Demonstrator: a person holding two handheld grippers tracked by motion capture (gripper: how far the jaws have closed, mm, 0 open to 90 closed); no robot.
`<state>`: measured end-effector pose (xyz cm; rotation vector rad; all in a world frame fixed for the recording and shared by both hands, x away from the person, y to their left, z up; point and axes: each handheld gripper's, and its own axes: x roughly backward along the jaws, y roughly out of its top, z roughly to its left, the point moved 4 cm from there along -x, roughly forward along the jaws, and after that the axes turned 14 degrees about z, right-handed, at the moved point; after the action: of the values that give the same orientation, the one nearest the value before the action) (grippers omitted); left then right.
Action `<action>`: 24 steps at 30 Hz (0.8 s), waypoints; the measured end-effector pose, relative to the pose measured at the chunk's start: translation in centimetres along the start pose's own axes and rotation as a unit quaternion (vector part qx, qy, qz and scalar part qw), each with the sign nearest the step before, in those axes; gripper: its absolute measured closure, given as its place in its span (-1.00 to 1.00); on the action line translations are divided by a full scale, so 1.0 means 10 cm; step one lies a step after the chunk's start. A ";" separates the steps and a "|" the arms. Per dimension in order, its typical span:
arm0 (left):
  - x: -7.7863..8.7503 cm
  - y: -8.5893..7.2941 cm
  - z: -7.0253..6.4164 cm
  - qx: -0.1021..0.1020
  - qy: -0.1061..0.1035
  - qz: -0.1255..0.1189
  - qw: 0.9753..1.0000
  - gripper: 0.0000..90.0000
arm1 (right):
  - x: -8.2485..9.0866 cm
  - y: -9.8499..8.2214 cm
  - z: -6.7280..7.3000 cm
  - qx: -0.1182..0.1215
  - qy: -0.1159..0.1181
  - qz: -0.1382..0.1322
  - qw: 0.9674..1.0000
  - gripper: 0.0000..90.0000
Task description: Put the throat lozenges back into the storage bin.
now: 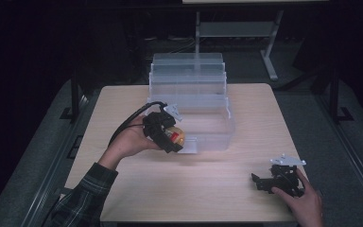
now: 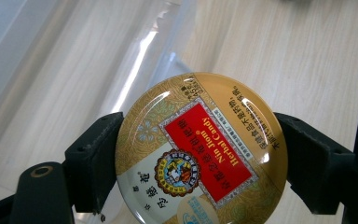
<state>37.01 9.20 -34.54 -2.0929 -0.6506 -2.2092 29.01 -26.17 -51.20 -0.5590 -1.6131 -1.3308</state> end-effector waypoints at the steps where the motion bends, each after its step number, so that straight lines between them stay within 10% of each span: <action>1: 0.01 -0.01 0.02 0.002 0.001 0.000 1.000 -0.57 | 0.00 0.00 0.00 0.000 0.000 0.000 1.000 -1.00; 24: 0.07 -0.17 0.38 0.053 0.020 0.002 0.998 -0.57 | 0.00 0.00 0.00 0.000 0.000 0.000 1.000 -1.00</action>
<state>40.09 12.10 -34.34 -1.9938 -0.7411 -2.1573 29.01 -26.17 -51.21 -0.5596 -1.6137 -1.3307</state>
